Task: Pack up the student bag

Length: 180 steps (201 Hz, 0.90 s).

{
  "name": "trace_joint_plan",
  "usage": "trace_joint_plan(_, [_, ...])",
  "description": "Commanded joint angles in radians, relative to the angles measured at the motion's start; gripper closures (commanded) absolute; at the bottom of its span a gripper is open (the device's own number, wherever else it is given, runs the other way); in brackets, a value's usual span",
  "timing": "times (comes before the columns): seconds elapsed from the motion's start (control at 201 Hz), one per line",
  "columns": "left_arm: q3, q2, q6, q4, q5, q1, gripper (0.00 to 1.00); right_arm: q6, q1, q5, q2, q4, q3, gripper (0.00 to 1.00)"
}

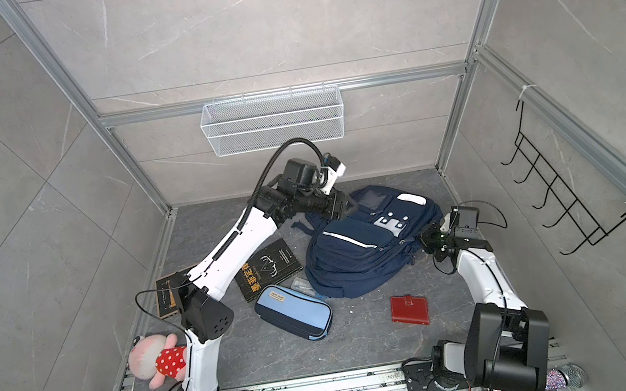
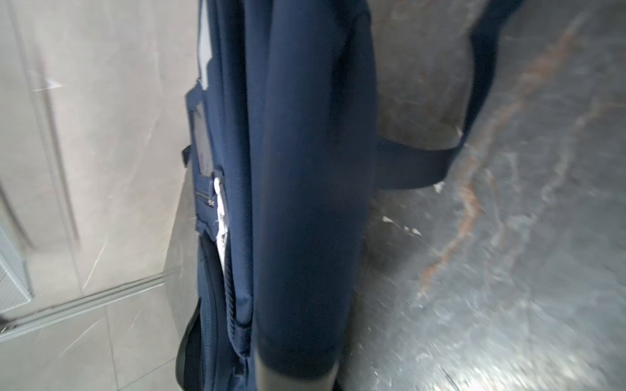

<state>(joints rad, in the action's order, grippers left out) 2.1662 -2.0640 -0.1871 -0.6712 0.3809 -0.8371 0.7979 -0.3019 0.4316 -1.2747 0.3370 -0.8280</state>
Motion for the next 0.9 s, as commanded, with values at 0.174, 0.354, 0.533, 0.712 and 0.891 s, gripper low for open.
trace_joint_plan(0.174, [-0.223, 0.109, 0.065, 0.099, 0.141, -0.134, 0.66, 0.033, 0.053, -0.168, 0.032, 0.184, -0.22, 1.0])
trace_joint_plan(0.354, [-0.243, 0.079, 0.129, 0.097, 0.193, -0.17, 0.61, 0.097, 0.076, -0.216, 0.015, 0.222, -0.271, 1.0])
trace_joint_plan(0.533, [-0.202, 0.016, 0.143, 0.138, 0.225, -0.194, 0.62, 0.104, 0.114, -0.27, 0.002, 0.275, -0.331, 1.0])
trace_joint_plan(0.712, [-0.06, -0.062, 0.183, 0.081, 0.272, -0.224, 0.66, 0.108, 0.122, -0.29, -0.003, 0.297, -0.346, 1.0])
trace_joint_plan(0.891, [-0.05, -0.146, 0.126, 0.137, 0.254, -0.225, 0.72, 0.116, 0.125, -0.293, -0.012, 0.306, -0.367, 1.0])
